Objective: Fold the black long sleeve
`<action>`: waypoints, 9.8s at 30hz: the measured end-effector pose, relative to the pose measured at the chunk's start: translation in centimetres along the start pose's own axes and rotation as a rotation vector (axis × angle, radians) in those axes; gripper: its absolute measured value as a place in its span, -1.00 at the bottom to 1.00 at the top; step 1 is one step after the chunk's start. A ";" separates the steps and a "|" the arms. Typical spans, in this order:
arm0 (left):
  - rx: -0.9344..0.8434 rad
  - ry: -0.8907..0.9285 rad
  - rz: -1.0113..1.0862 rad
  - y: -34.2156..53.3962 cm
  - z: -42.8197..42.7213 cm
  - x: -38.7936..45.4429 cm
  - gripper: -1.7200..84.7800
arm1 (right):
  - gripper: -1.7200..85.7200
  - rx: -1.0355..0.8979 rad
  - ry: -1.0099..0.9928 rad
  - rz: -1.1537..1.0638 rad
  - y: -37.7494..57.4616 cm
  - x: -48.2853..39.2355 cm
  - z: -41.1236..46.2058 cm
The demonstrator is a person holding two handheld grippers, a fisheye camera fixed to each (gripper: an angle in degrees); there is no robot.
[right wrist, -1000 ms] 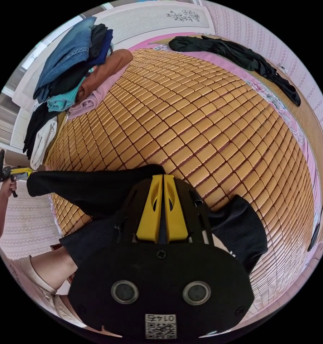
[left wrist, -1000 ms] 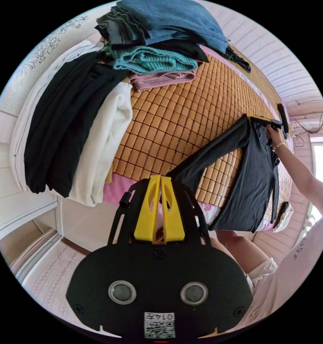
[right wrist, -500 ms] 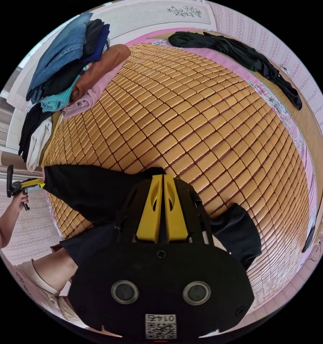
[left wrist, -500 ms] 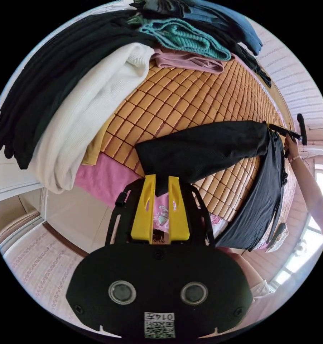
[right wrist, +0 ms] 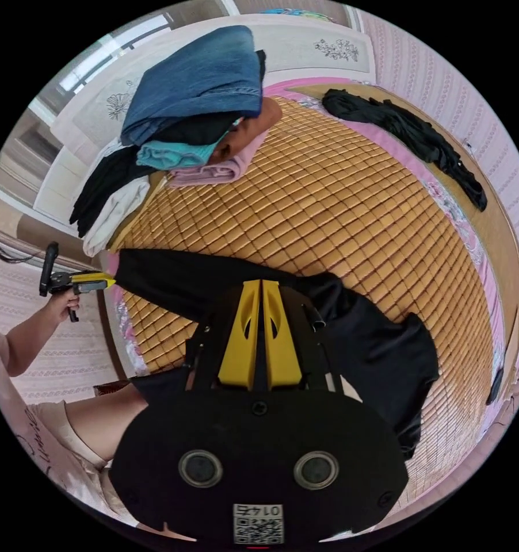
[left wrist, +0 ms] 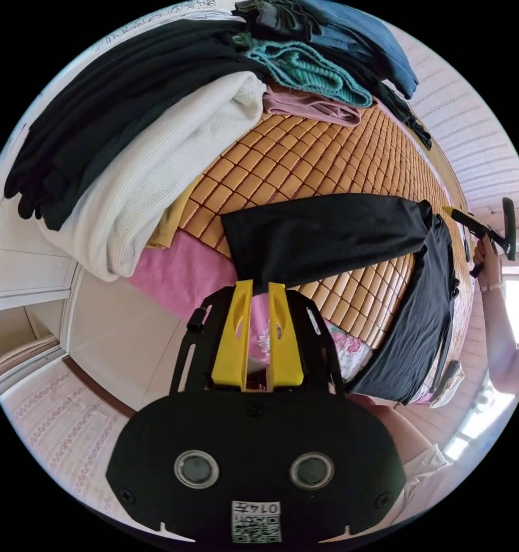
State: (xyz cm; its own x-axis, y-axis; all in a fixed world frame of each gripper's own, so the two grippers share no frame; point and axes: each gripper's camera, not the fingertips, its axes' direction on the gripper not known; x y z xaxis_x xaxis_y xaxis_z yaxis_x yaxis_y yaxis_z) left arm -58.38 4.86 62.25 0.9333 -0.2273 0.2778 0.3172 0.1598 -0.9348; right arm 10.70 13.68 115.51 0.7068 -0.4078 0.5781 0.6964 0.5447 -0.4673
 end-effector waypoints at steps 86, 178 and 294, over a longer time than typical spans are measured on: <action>0.087 0.140 1.172 6.9 9.1 45.8 -0.83 | -0.82 0.252 -0.221 0.540 34.9 5.1 -37.2; -0.179 0.249 1.565 19.2 20.0 57.7 -0.79 | -0.84 0.045 -0.336 1.099 54.2 -0.8 -41.7; 0.245 0.234 1.175 4.0 10.4 55.1 -0.98 | -0.95 0.617 -0.582 0.248 44.5 -27.3 -49.7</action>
State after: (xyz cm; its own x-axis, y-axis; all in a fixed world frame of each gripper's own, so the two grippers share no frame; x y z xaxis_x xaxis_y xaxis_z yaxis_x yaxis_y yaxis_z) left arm -3.96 2.94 76.07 0.6287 0.0139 -0.7775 -0.6515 0.5554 -0.5168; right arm 28.60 12.66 45.68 0.5361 0.1214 0.8354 0.2213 0.9348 -0.2778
